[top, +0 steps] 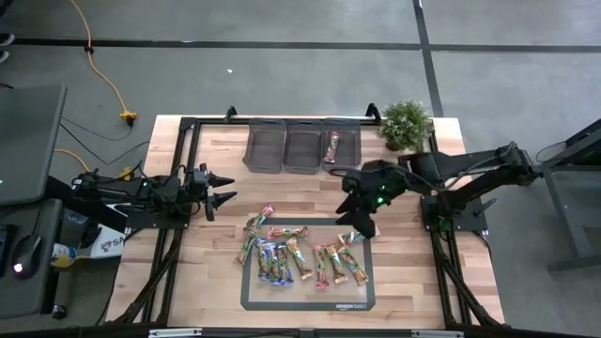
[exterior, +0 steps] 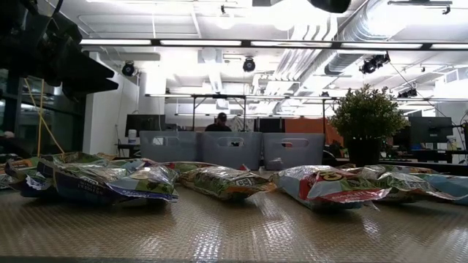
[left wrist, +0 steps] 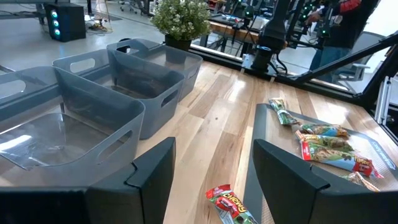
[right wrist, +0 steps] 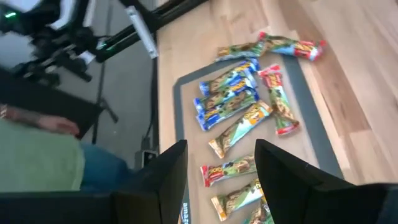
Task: Pick and place Granola Bars by type
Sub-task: Put the red granola bar into the right black bin
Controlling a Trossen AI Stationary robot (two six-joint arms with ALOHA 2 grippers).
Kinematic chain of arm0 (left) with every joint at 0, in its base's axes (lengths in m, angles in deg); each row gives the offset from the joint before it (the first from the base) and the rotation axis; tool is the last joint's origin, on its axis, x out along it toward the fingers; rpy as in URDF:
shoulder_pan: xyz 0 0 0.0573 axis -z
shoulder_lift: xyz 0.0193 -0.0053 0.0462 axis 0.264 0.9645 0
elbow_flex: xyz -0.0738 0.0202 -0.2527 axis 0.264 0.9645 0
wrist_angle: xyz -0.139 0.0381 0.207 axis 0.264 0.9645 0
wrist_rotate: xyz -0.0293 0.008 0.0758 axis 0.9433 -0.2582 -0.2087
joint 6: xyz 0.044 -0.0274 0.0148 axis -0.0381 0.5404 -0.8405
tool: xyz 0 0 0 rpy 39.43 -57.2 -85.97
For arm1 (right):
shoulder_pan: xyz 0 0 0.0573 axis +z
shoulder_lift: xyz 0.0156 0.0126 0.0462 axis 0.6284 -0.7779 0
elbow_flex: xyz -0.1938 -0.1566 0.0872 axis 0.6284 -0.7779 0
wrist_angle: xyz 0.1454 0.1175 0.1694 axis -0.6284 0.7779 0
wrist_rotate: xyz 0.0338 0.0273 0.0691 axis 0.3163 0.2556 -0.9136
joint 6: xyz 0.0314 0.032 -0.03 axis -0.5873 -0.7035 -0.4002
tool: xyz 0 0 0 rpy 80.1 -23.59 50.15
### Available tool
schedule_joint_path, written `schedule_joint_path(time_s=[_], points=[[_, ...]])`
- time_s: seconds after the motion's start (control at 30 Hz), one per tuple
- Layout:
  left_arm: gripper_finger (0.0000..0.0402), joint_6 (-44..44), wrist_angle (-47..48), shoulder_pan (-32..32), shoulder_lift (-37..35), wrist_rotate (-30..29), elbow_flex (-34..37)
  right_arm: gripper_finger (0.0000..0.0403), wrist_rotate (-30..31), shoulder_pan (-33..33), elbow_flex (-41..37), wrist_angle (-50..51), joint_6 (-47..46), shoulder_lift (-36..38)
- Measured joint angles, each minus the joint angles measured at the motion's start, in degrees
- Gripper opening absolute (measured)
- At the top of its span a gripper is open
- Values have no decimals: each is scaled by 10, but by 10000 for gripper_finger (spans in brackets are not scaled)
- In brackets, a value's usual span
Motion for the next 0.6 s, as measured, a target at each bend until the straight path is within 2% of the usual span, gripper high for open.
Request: schedule_joint_path(time_s=[0.2,0.6], points=[[211,0,0,0,0,0,0,172,37,55,0,-2,-88,-38],[211,0,0,0,0,0,0,172,41,157,0,-50,-240,-142]])
